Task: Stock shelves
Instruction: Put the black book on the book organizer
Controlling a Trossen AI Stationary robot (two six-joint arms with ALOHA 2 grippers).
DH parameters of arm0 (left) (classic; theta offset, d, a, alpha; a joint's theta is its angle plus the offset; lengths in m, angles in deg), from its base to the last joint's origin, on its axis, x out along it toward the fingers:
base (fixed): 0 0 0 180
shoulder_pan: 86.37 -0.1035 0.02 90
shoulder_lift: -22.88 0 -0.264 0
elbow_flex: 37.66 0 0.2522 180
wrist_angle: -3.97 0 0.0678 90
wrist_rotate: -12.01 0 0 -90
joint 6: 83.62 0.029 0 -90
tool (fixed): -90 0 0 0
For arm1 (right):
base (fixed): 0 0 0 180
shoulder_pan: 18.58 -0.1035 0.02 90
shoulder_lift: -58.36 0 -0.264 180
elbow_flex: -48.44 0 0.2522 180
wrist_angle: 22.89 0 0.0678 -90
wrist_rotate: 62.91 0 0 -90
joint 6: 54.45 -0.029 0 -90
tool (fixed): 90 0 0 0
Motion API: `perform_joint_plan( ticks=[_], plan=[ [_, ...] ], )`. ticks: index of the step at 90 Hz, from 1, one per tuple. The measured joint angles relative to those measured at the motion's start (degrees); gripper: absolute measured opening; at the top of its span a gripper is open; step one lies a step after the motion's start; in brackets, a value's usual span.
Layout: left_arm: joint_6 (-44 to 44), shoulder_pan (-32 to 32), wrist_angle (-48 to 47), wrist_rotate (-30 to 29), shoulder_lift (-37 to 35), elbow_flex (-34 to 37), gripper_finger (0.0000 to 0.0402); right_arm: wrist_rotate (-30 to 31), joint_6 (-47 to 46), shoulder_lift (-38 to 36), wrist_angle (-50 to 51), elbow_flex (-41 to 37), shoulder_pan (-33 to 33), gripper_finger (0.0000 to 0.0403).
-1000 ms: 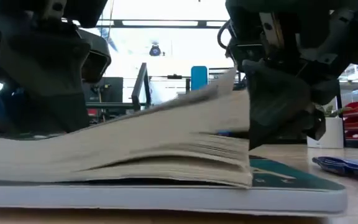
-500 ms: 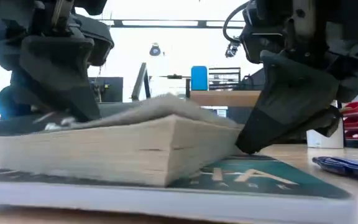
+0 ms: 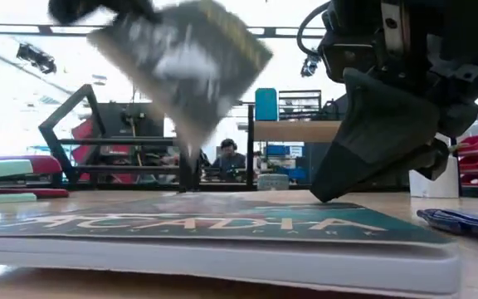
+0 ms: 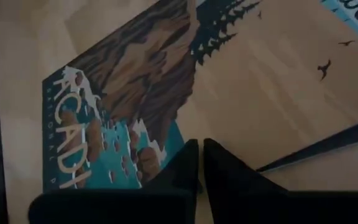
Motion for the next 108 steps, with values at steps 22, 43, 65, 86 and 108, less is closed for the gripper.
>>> perform_joint_plan(
  ticks=[22,43,65,86,108],
  plan=[
    [2.2,-1.3,-28.9,-30.6,0.0,-18.7,0.0028,1.5,0.4,0.0,-0.1,-0.2,0.1,0.0],
    [-0.7,-15.4,-36.9,-34.6,-0.7,-19.8,0.0028,1.7,0.5,0.0,-0.2,-0.2,0.2,0.0],
    [-15.9,-32.8,-38.8,-27.6,-0.8,-10.5,0.0028,2.1,0.5,0.0,-0.4,-0.2,0.1,0.0],
    [-17.3,-40.1,-23.1,-21.5,-0.8,0.9,0.0028,2.6,1.5,0.0,-2.0,-0.2,0.1,0.0],
    [2.5,-45.4,3.6,-14.1,-0.6,8.6,0.0027,2.6,1.6,0.0,-2.0,-0.2,0.0,0.0]
  ],
)
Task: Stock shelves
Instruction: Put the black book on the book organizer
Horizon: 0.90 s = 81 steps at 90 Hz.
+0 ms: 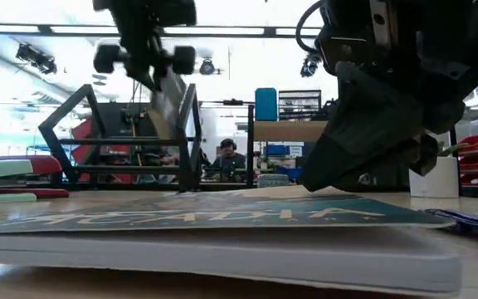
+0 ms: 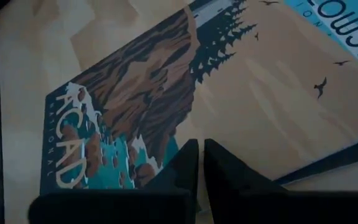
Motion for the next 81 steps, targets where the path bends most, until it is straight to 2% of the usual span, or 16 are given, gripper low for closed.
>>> perform_joint_plan(
  ticks=[6,13,27,55,81],
  plan=[
    [4.5,-1.4,5.8,1.6,0.0,1.2,0.0027,0.0,0.0,0.0,0.0,0.0,0.0,0.0],
    [5.6,-2.9,8.6,2.2,0.0,1.8,0.0027,0.0,0.0,0.0,0.0,0.0,0.0,0.0],
    [5.9,-5.0,9.0,3.0,1.0,2.0,0.004,0.0,0.0,0.0,0.0,0.0,0.0,0.0],
    [8.4,-5.0,12.1,5.7,6.3,2.0,0.0046,0.0,0.0,0.0,0.0,0.0,0.0,0.0],
    [9.3,-5.1,12.9,8.7,6.2,2.0,0.0062,0.0,0.0,0.0,-0.5,0.0,0.0,0.0]
  ],
)
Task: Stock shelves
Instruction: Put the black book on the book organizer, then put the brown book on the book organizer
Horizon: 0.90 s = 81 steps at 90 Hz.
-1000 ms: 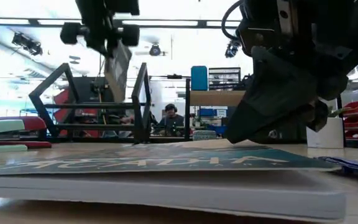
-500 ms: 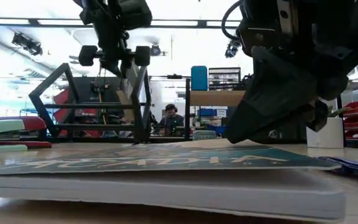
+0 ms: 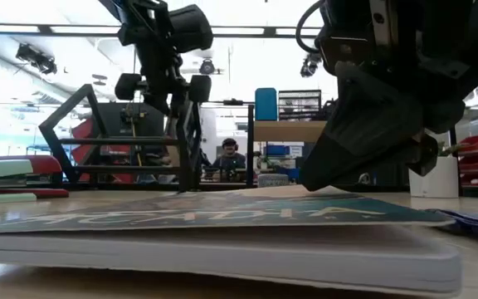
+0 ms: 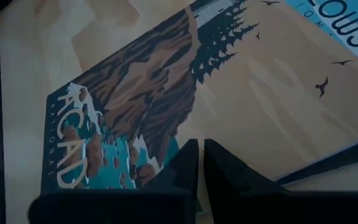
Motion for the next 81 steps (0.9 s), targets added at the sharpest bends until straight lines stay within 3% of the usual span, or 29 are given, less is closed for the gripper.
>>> perform_joint_plan(
  ticks=[49,81],
  plan=[
    [9.7,0.1,1.3,4.9,-3.3,0.0,0.0152,0.0,0.0,0.0,-0.6,0.0,0.1,0.0],
    [21.1,1.7,1.1,5.4,-9.1,-2.9,0.0158,0.0,0.0,0.0,-0.8,0.0,0.1,0.0]
  ],
)
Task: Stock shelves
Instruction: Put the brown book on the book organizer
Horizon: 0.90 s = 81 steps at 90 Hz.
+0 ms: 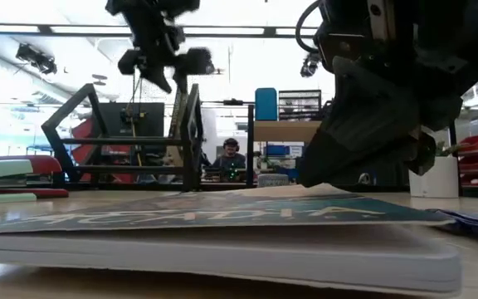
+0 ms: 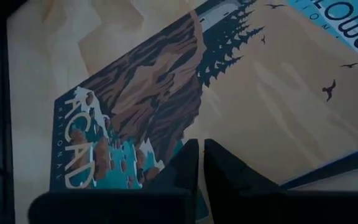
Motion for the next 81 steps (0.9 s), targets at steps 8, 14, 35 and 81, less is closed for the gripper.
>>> perform_joint_plan(
  ticks=[8,14,35,81],
  plan=[
    [3.6,1.5,-0.1,-0.1,-1.6,-2.3,0.0158,0.2,0.1,0.0,0.0,0.0,0.0,0.0],
    [5.7,3.6,0.0,-0.3,-2.8,-4.3,0.0158,0.2,1.5,0.0,0.1,0.0,0.0,0.0],
    [6.7,20.3,-0.7,1.2,-5.4,-8.5,0.0158,0.1,7.2,-3.3,-0.1,0.0,-0.5,0.0],
    [-39.0,48.3,-13.0,19.4,16.5,-8.4,0.0158,-14.6,-8.0,3.3,-1.5,0.2,-3.9,0.0]
  ],
)
